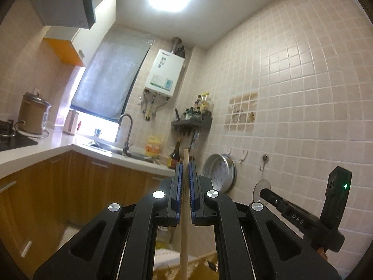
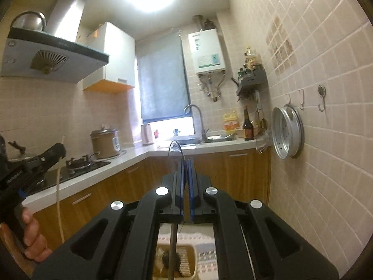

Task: Organize utensils
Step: 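Carry chopstick and spoon over the beige caddy and open both tools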

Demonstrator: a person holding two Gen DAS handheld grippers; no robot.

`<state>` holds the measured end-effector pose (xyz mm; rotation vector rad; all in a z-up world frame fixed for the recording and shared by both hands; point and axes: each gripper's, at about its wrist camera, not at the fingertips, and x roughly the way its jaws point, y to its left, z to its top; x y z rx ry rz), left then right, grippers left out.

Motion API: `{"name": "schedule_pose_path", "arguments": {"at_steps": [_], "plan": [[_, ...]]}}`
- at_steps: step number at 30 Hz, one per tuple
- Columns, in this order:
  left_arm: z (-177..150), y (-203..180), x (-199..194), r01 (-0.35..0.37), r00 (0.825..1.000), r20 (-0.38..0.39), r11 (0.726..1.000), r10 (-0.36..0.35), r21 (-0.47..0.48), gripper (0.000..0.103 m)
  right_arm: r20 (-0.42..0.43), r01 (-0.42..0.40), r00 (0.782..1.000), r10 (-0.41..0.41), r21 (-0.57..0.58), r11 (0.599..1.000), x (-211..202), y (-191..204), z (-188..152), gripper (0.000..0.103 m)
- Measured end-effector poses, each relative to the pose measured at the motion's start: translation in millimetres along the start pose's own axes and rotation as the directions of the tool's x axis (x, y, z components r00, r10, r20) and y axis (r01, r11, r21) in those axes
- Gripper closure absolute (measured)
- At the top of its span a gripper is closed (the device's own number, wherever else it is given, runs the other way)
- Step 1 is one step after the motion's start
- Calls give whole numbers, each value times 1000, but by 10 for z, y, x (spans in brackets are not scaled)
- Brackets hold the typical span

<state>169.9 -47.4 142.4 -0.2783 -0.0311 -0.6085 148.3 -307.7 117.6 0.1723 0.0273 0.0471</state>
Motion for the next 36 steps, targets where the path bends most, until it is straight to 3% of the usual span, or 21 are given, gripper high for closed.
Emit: {"name": "schedule_pose_path", "arguments": {"at_steps": [6,17,25,31,32,34,36], "plan": [[-83,46,188,-54,997,49,998,53,12,100,-4,6,1000,-6,27,1000,182,-93,-101,101],[-287,24,164,-119,987,113,992,113,45,99,31,29,999,-27,-61,998,152,65,-340,101],[-495,-2,120,-143,987,86,987,137,68,99,58,39,998,-33,-107,994,43,146,-478,101],[-574,-15,61,-145,989,40,987,142,69,98,0,10,1000,-9,-80,997,1,88,-550,101],[-578,-16,30,-148,989,39,986,146,72,96,-19,-7,1000,6,-76,997,-12,73,-554,101],[-562,8,-57,-83,996,24,995,82,61,77,-46,-36,998,33,-64,997,-59,53,-549,100],[-512,42,-138,-63,998,-10,998,63,30,71,-85,-75,994,71,-42,996,-119,40,-513,99]]}}
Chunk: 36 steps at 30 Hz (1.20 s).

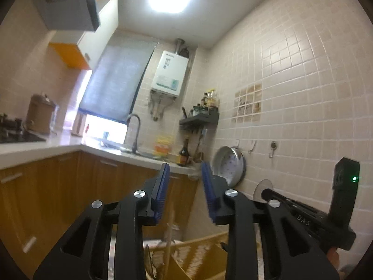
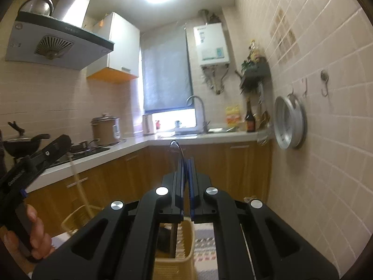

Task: Organize utensils
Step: 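Carry chopstick and spoon over the beige caddy and open both tools, then lower both tools onto the wooden chopsticks on the mat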

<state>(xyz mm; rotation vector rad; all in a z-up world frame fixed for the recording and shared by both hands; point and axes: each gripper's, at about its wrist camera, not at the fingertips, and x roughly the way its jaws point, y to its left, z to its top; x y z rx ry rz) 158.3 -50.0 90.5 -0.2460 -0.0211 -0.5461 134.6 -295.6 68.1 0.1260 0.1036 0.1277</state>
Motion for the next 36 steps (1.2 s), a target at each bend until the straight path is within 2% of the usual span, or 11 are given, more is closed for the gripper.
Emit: {"name": "schedule_pose_path", "arguments": {"at_steps": [4,7,9,11,15,19,24,27,30,33,36], "plan": [[118,22,-163,-57,997,-60,998,56,-19,45,-36,-37,999,38,14,999,-154,33,87,90],[239,26,-369,-75,993,-88,997,73,-26,27,-28,-38,999,39,22,999,-363,69,179,73],[325,30,-482,-86,990,-116,996,81,-34,21,-29,-45,999,46,22,999,-497,107,219,56],[395,61,-597,-112,979,-178,992,99,-64,18,-43,-42,998,42,14,999,-620,175,249,54],[380,174,-754,-178,940,-318,974,126,-142,16,-128,-69,990,66,-16,997,-826,378,229,54],[162,295,-870,-304,851,-495,934,177,-187,13,-239,-89,968,71,-62,994,-934,572,114,54],[-319,352,-891,-436,695,-689,884,208,-172,13,-391,-105,919,56,-106,989,-925,723,-108,55],[-647,303,-878,-433,626,-760,888,173,-155,13,-518,-119,853,57,-88,989,-792,706,-315,55],[-953,251,-850,-449,554,-812,887,185,-105,13,-641,-140,765,65,-67,988,-588,656,-623,60],[-1190,287,-827,-455,514,-846,881,142,-128,21,-732,-166,673,106,-10,986,-394,606,-910,71],[-1353,343,-827,-473,479,-870,870,120,-141,29,-785,-171,603,141,45,984,-225,559,-1116,72]]}}
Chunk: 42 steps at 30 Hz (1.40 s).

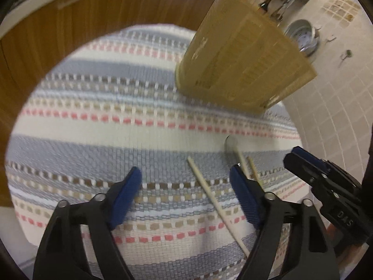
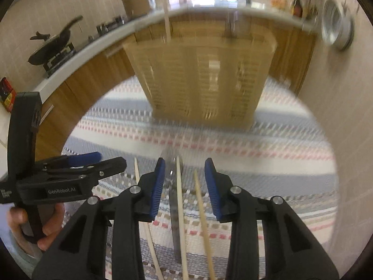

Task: Organize utensils
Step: 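Lower both tools onto the wooden chopsticks on the mat, then close both tools on a wooden chopstick each and lift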

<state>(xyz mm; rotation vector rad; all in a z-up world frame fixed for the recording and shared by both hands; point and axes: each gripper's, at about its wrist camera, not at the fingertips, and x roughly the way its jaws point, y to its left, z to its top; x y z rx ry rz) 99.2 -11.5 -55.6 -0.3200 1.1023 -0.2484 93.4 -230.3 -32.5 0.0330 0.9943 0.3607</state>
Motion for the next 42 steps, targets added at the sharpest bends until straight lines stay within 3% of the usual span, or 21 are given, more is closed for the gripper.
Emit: {"name": "schedule_pose_path", "arguments": {"at_steps": [5,8,12,14,17,23,25,27,30,33,35,36,38,39,41,42], "plan": [[-99,29,28,-19,1000,11,1000,19,21,37,-47,-7,999,7,-1,1000,144,-54,-1,75],[-97,-80,19,-45,999,21,998,44,32,38,-89,27,996,-29,-25,999,253,-43,-13,81],[-165,-204,33,-37,999,12,999,37,33,54,-157,7,987,-11,-26,1000,383,-100,-78,84],[-220,-245,16,-21,1000,2,1000,21,15,56,-182,-1,983,-6,-39,999,410,-114,-115,84],[-302,-259,-12,27,999,-23,999,-27,-28,57,-211,7,977,-22,-71,997,392,-95,-177,84],[-435,-374,-17,24,998,-57,996,-29,-90,56,-278,46,957,-77,-118,992,357,-82,-349,84],[-543,-474,-29,-14,999,-38,995,10,-96,54,-289,59,952,-99,-144,988,337,-54,-408,85],[-641,-603,-28,-71,997,0,994,71,-82,51,-279,81,952,-126,-167,983,318,-39,-456,92],[-771,-867,27,-171,983,56,985,172,-20,44,-260,92,957,-131,-158,983,273,-80,-547,99],[-899,-1058,68,-277,954,121,961,273,14,44,-242,52,967,-77,-106,993,213,-185,-643,98],[-994,-1222,139,-360,924,166,931,345,67,45,-230,53,970,-73,-96,994,161,-241,-663,98],[-1036,-1297,176,-392,910,188,914,369,105,49,-223,60,972,-82,-101,993,148,-241,-671,99],[-1078,-1320,151,-396,909,219,900,356,181,72,-214,77,972,-100,-114,990,135,-222,-674,99],[-1081,-1305,127,-390,912,218,897,347,207,95,-212,83,972,-106,-116,990,129,-195,-690,99],[-1047,-1240,77,-316,944,185,912,274,262,100,-210,81,973,-101,-101,992,127,-165,-693,99],[-1001,-1190,55,-242,968,142,911,205,334,100,-209,72,974,-89,-86,994,146,-116,-703,99]]}}
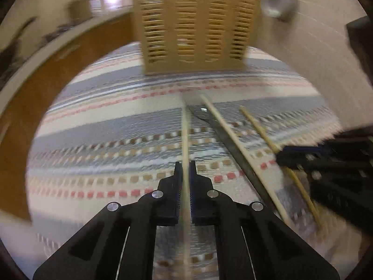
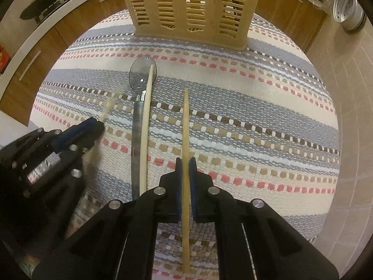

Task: Organize utensils
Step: 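Close both tools on a wooden chopstick each and lift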

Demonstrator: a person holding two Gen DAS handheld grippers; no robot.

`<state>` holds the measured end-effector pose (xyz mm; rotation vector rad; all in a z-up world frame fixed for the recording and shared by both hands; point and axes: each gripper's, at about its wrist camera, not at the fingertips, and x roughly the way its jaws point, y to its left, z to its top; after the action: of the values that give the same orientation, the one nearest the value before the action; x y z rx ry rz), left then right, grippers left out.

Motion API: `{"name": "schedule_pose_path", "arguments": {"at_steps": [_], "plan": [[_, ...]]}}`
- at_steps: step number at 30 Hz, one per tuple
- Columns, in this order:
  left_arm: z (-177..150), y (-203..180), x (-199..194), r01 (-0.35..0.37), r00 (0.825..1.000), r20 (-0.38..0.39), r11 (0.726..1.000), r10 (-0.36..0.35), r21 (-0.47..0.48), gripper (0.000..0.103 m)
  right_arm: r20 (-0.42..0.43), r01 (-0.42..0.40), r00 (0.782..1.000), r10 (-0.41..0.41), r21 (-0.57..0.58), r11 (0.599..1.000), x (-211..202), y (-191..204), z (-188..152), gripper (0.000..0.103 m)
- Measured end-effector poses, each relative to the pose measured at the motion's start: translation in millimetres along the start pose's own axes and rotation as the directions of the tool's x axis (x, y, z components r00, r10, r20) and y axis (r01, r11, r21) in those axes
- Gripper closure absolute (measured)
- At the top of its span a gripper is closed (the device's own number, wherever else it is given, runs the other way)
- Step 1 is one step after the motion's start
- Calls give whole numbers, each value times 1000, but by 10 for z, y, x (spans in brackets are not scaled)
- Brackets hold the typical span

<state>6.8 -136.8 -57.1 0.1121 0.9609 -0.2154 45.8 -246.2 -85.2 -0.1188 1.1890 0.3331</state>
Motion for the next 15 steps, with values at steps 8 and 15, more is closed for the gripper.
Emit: {"name": "schedule_pose_path", "arguments": {"at_steps": [8,15], "plan": [[294,637,184,502,841,-248,864,-480,29,99,12,-27,1000,25,149,988,-53,-329,125,98],[378,389,120,421,881,-281,901,-380,102,98,-49,46,998,-40,149,988,-34,-369,227,98]]}}
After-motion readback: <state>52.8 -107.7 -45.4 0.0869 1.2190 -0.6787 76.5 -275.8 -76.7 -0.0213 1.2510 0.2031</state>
